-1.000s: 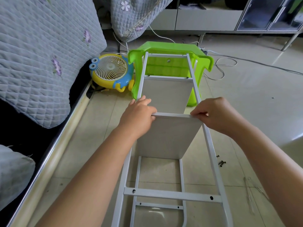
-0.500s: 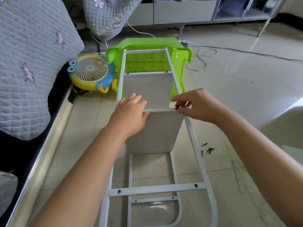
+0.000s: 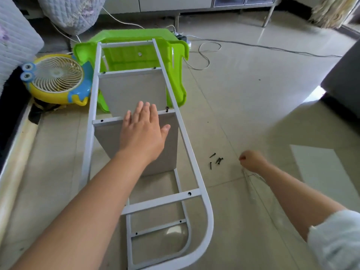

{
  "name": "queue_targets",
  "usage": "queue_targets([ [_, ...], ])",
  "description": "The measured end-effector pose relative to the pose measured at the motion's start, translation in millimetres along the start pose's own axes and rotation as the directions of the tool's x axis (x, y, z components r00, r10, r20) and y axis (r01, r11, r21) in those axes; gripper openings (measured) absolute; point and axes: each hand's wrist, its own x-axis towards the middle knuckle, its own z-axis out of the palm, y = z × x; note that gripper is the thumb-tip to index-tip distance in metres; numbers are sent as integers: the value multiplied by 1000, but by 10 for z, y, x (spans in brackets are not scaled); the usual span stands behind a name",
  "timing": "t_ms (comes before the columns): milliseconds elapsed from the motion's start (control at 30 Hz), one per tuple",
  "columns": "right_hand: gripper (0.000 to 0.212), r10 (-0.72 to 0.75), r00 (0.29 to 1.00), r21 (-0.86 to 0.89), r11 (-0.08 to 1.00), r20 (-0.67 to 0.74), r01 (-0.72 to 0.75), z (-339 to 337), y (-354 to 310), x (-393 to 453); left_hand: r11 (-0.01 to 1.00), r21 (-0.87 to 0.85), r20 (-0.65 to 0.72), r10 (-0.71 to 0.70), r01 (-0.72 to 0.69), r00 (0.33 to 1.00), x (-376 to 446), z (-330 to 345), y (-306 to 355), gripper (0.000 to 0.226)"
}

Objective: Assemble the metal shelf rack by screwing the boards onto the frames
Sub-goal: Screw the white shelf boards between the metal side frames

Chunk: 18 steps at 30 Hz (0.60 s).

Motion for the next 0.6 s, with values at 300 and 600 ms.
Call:
queue_targets([
  [300,32,283,955,52,956,85,-288,958,341,-319,1000,-7,-39,2,-2,999,-17,79,-1,63],
  [600,29,355,933,379,873,-61,-308,834,-66,-341,1000,-15,-38,24,-25,999,-13,84,-43,61],
])
